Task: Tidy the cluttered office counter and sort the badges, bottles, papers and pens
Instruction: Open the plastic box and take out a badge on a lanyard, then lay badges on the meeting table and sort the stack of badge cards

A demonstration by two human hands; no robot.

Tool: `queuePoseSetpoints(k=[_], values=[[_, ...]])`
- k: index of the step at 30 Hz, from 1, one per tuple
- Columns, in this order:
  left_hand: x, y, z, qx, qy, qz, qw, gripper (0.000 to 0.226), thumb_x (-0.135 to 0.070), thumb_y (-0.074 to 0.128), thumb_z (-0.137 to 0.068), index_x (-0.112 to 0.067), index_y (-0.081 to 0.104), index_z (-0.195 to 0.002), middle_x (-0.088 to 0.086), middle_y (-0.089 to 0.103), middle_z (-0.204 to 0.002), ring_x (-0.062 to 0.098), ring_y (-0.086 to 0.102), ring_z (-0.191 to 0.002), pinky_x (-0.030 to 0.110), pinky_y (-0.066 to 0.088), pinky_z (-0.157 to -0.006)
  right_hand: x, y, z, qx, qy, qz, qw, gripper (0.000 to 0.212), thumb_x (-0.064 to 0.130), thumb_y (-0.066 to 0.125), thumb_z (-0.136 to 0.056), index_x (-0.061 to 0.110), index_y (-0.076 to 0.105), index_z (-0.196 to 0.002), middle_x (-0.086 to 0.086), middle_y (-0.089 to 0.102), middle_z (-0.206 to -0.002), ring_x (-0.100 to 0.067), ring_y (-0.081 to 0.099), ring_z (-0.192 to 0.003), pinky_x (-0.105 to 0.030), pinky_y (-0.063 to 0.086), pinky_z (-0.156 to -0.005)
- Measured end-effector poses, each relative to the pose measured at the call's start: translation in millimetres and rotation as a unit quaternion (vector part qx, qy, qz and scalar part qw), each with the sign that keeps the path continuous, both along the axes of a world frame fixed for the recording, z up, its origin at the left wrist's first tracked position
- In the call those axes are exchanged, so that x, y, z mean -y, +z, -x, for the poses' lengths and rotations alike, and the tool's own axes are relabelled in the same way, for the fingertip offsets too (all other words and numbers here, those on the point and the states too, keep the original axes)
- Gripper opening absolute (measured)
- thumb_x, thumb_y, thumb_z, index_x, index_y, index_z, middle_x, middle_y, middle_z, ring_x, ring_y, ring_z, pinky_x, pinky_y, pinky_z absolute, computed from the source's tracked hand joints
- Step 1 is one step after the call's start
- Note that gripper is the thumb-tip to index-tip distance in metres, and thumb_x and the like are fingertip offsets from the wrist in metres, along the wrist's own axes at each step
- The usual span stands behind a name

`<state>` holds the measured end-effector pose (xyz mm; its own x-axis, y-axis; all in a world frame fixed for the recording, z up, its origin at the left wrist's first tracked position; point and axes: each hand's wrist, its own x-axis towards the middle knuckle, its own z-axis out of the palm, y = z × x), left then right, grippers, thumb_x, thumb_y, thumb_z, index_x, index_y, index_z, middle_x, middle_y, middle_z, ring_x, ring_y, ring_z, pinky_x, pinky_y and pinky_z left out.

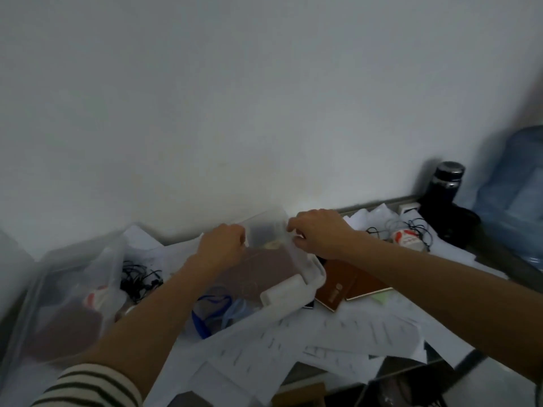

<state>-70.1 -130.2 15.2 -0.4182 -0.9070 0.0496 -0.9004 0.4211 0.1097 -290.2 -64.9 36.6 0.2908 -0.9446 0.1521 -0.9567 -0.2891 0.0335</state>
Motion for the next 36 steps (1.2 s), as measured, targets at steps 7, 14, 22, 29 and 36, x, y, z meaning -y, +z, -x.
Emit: queuePoseSetpoints(k=[7,14,22,29,36], values=[[-72,33,139,-0.061,-0.123,0.054,0.989,0.015,-0.027,0.052,-0.09,-0.021,0.064,-0.097,0.004,0.066,-0.097,0.021,0.06,-0.082,0.031,0.048,-0.07,-125,-6,119,0.026,-0.193,-0.01,0.981,0.027,0.035,0.051,-0.09,0.027,0.062,-0.114,-0.001,0.065,-0.111,-0.024,0.062,-0.1,-0.032,0.045,-0.077],[-224,-2,302,-0.06,-0.311,0.011,0.948,0.017,-0.031,0.051,-0.092,-0.018,0.062,-0.097,0.002,0.06,-0.097,0.022,0.058,-0.093,0.029,0.043,-0.074,-333,-23,243,0.033,-0.386,-0.081,0.918,0.032,0.039,0.052,-0.092,0.029,0.058,-0.122,0.0,0.064,-0.117,-0.022,0.061,-0.105,-0.031,0.046,-0.083],[-366,-37,463,0.04,-0.468,-0.054,0.881,0.012,-0.028,0.052,-0.094,-0.017,0.057,-0.091,0.001,0.062,-0.094,0.02,0.063,-0.091,0.031,0.051,-0.081,-527,-46,350,0.058,-0.558,-0.118,0.82,0.038,0.04,0.051,-0.094,0.031,0.052,-0.131,0.001,0.06,-0.124,-0.021,0.059,-0.109,-0.034,0.045,-0.085],[-475,-59,643,0.084,-0.592,-0.039,0.8,0.018,-0.031,0.051,-0.093,-0.018,0.06,-0.102,0.001,0.062,-0.101,0.02,0.058,-0.086,0.03,0.044,-0.071,-669,-73,456,0.093,-0.694,-0.137,0.7,0.038,0.038,0.053,-0.093,0.029,0.053,-0.13,0.0,0.062,-0.122,-0.022,0.06,-0.108,-0.036,0.048,-0.087],[-588,-63,791,0.112,-0.69,-0.029,0.715,0.019,-0.029,0.053,-0.092,-0.017,0.062,-0.103,0.004,0.064,-0.104,0.023,0.061,-0.091,0.032,0.048,-0.076,-786,-81,520,0.13,-0.797,-0.123,0.577,0.04,0.036,0.052,-0.093,0.027,0.051,-0.132,-0.002,0.061,-0.125,-0.023,0.058,-0.112,-0.034,0.046,-0.089]])
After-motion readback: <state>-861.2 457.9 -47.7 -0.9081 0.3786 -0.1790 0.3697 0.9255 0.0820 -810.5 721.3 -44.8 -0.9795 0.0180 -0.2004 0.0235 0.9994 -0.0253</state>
